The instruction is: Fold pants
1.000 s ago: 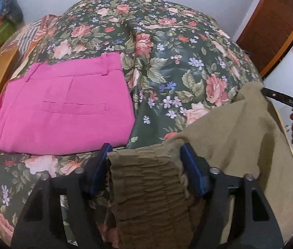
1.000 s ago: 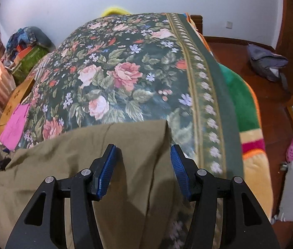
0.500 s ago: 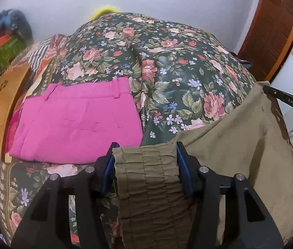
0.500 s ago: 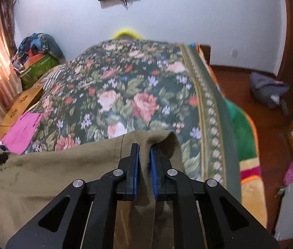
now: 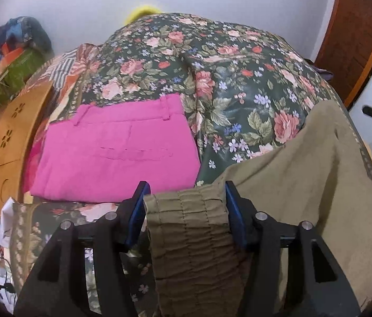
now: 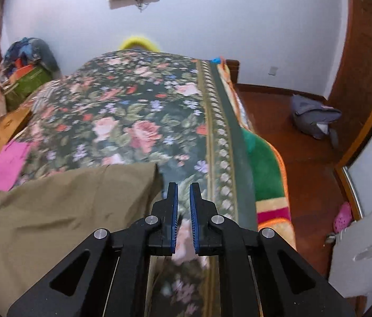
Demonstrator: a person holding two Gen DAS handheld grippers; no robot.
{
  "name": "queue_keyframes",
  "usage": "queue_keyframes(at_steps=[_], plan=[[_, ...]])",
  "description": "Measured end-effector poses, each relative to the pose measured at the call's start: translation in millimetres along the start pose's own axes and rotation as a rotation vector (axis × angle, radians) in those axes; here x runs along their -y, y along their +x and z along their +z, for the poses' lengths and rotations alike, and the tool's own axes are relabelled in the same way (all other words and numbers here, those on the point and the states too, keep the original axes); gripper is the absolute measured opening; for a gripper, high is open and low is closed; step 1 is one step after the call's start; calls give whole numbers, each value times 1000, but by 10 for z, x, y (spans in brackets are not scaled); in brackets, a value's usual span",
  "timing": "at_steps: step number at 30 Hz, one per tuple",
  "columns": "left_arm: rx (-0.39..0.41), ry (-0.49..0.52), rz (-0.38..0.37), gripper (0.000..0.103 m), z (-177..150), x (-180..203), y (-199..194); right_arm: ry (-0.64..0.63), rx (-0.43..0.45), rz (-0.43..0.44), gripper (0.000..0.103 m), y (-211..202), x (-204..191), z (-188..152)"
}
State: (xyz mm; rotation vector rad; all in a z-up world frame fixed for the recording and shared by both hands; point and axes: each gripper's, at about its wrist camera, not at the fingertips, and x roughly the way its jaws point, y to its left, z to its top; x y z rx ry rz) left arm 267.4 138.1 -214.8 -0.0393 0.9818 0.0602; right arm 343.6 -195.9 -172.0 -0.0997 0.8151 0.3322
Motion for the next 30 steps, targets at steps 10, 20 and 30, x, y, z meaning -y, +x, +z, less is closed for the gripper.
queue_keyframes(at_steps=[10, 20, 30], plan=[[96, 9, -9, 69, 19, 180, -580, -50, -59, 234, 39, -259, -590, -314], [-63, 81, -104, 70, -399, 658, -233, -73, -265, 232, 41, 90, -669, -728], [1, -14, -65, 76, -444, 445, -657, -75, -213, 130, 41, -507, -430, -847]])
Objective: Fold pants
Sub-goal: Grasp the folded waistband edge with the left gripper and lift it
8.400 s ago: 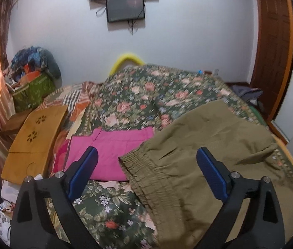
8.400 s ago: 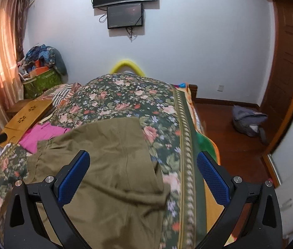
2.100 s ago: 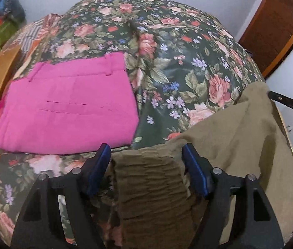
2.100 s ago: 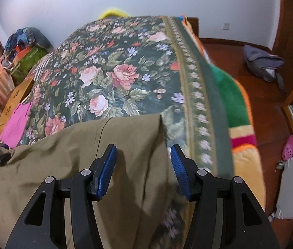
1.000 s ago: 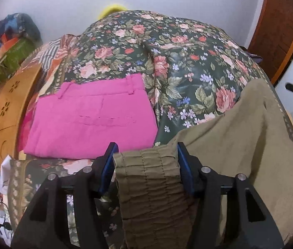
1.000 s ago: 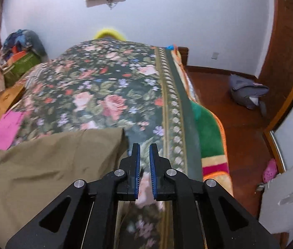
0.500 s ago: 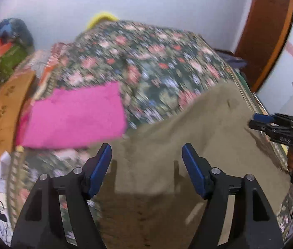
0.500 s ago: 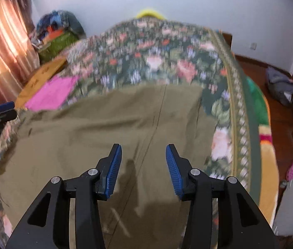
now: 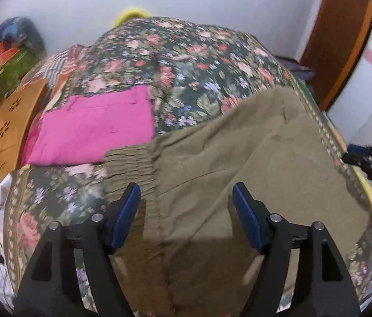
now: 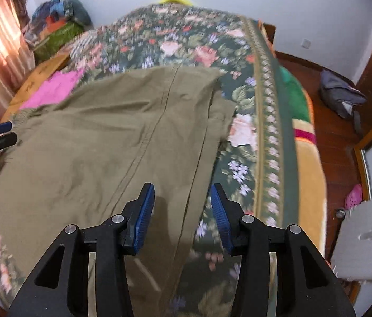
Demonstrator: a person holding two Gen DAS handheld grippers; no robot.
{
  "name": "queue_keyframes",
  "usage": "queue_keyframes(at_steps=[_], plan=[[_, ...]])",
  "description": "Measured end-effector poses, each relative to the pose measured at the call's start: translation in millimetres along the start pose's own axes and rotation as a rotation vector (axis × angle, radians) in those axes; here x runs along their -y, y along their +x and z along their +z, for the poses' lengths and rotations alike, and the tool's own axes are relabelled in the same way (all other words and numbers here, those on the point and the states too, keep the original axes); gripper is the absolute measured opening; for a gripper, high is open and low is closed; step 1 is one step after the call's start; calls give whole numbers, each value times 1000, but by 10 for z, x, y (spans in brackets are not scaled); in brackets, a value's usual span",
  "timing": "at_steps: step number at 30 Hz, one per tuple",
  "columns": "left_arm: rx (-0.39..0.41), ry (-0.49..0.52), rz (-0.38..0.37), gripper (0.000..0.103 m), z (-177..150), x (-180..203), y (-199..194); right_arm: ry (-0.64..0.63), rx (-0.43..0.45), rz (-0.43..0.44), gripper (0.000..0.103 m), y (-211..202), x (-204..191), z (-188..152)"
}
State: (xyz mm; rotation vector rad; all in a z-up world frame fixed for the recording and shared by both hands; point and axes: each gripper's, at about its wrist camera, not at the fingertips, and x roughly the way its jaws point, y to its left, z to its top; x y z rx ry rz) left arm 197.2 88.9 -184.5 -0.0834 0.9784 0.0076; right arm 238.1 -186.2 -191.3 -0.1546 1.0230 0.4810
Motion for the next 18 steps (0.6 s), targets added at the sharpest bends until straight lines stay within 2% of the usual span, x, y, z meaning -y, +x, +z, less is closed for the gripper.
queue_keyframes(at_steps=[3, 10, 15, 18], plan=[[14, -55, 8, 83, -64, -129, -170, 16, 66, 9, 41, -263, -36, -51], [-12, -187, 7, 85, -398, -298, -368, 10, 177, 55, 42, -600, -344, -125], [-71, -275, -54, 86, -693, -275, -297, -3, 182, 95, 43, -560, -582, -207], [-109, -308, -104, 90, -802, -217, -201, -10, 163, 117, 43, -461, -716, -274]])
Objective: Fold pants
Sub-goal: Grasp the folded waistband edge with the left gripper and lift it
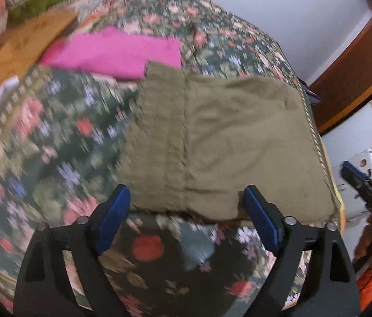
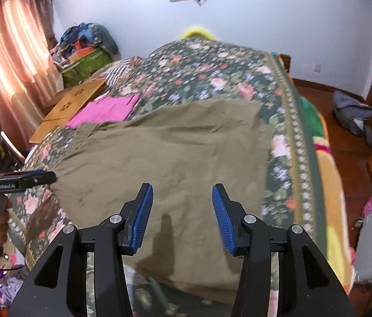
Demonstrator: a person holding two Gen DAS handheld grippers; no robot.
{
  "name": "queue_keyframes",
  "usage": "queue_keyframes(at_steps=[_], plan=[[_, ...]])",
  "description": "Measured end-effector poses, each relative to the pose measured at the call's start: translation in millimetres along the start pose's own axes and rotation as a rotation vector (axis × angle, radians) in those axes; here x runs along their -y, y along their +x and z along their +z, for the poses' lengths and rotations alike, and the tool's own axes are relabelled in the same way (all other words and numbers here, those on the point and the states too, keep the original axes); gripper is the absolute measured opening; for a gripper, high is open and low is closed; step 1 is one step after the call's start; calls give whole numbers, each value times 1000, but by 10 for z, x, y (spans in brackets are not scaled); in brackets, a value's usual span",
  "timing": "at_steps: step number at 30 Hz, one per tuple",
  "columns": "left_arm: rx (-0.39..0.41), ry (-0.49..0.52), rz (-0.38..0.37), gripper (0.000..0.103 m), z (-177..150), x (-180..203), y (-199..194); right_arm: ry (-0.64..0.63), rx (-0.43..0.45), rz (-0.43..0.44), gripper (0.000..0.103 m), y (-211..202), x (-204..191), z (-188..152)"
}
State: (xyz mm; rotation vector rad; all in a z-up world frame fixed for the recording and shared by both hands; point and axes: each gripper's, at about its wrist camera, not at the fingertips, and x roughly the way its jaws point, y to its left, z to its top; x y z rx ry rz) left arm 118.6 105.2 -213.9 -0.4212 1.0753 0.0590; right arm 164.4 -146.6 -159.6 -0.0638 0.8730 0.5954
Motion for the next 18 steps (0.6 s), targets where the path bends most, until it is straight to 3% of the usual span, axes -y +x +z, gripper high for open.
queue_keyframes(at_steps=[3, 6, 9, 18], plan=[[-12, -14, 8, 93, -80, 17, 88, 17, -32, 33, 43, 122, -57, -108], [-43, -128, -76, 96, -111, -103, 169, 25, -84, 34, 43, 285, -65, -221], [-49, -222, -156, 98, -173, -256, 221, 29, -80, 36, 48, 301, -65, -282], [-24, -197, -135, 102, -55, -167, 364, 26, -82, 57, 49, 309, -76, -331]])
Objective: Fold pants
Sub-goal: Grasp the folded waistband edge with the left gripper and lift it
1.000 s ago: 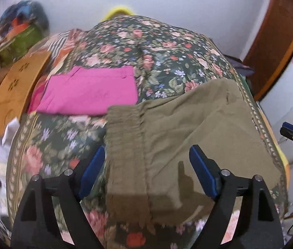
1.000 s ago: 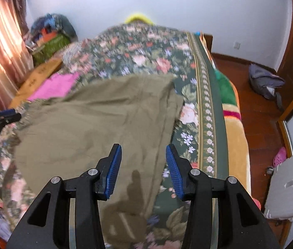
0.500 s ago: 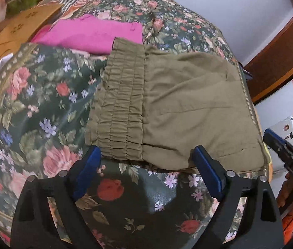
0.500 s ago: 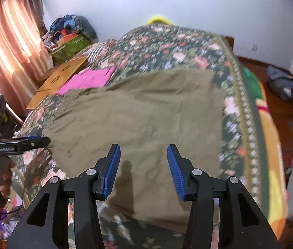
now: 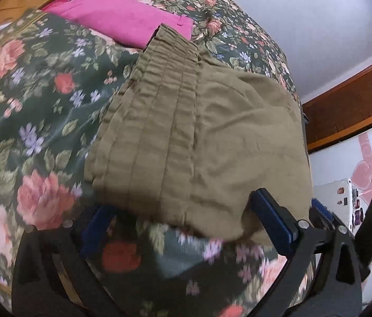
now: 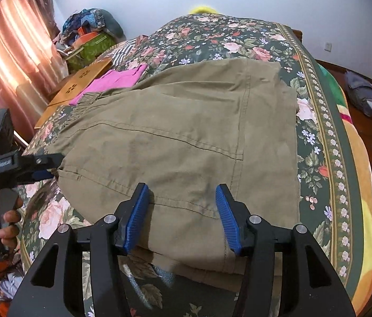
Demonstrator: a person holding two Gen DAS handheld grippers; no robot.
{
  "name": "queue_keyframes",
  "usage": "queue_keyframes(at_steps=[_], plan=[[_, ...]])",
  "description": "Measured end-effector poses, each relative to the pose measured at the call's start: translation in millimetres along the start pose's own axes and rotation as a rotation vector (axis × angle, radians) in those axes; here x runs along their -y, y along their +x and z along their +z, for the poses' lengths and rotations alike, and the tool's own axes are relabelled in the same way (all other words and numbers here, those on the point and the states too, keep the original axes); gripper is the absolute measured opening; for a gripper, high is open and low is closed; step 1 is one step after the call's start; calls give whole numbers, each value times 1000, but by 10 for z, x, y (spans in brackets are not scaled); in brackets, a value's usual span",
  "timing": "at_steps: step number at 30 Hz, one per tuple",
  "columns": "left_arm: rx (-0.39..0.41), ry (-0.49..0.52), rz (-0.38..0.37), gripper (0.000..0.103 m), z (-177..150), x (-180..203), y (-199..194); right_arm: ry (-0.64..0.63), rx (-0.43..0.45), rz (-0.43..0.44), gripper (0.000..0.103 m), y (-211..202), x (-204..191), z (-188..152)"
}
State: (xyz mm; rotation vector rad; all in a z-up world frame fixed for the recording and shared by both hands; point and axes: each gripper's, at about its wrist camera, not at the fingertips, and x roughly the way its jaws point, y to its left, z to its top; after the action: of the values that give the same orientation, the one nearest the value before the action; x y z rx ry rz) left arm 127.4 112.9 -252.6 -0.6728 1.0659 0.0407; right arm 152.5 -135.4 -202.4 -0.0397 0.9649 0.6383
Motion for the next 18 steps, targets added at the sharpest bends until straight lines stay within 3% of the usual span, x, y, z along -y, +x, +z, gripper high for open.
queue_keyframes(at_steps=[8, 18], plan=[[-4, -99, -103, 99, 336, -148, 139, 1, -5, 8, 49, 15, 23, 11], [62, -23, -61, 49, 441, 19, 103, 8, -8, 5, 50, 15, 64, 27]])
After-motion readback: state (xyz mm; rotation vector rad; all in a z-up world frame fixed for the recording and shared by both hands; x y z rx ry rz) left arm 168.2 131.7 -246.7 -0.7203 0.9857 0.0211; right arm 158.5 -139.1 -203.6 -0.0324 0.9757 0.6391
